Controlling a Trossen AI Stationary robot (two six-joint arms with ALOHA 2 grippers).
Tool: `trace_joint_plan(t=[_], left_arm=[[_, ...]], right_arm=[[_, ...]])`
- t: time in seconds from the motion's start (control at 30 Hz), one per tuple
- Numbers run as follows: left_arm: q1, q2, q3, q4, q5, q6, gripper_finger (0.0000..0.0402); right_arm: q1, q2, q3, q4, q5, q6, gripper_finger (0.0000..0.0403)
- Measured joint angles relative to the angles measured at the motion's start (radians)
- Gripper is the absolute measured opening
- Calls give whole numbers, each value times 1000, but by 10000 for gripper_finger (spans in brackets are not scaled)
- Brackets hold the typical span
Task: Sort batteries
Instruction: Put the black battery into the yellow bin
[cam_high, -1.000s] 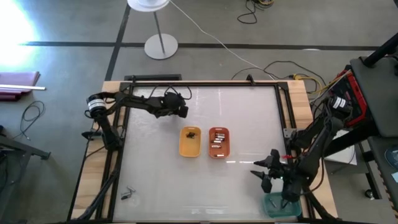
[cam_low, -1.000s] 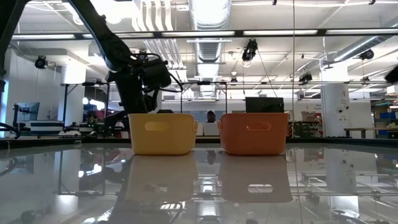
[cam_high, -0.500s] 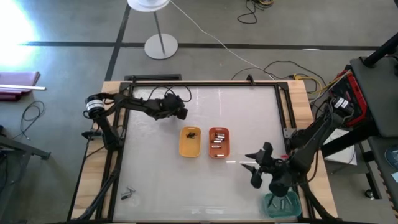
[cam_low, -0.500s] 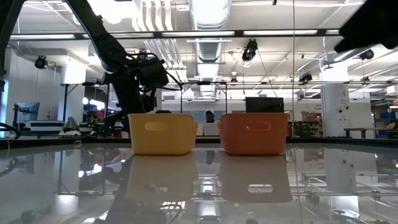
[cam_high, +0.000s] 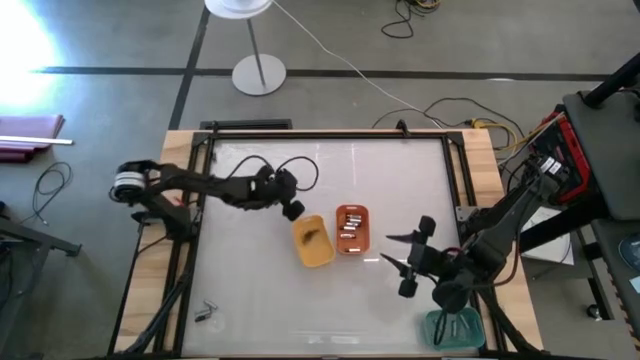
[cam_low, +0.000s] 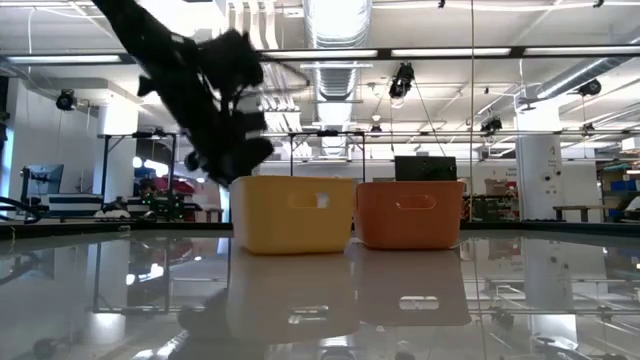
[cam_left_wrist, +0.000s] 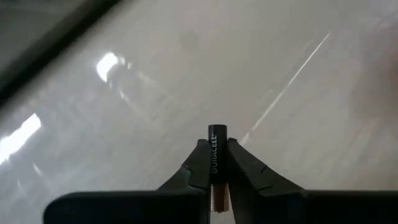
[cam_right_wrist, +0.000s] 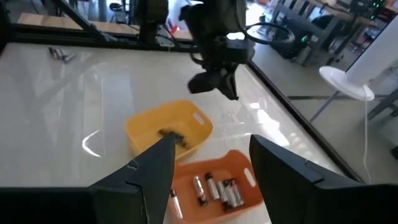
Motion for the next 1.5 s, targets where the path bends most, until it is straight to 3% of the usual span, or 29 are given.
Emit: trace_joint_plan(t=[0.3,0.4,0.5,0.6,0.8,0.93,1.13,1.5], left_arm=[[-76,-151,7,-17,-64,49,9],[-134,-190,7,2,33,122,9],[-195,-193,7,38,197,129,9],[-263,-155,8,126,279,109,9],[-313,13,50,189,259,22,9],[-288,119,136,59,256,-68,9],[-267,250,282,-188,230,-58,12],[-264,364,410,-347,183,-16,19]], right_arm=[[-4,1,12,-5,1,-12,201],[-6,2,-3,-15,-1,6,201],[-6,2,-4,-31,0,18,201],[-8,2,-4,-31,0,17,201],[-12,2,-4,-31,-1,17,201],[-12,2,-4,-31,-10,28,201],[-12,2,-5,-31,-61,79,201],[-12,2,-5,-32,-61,78,201]])
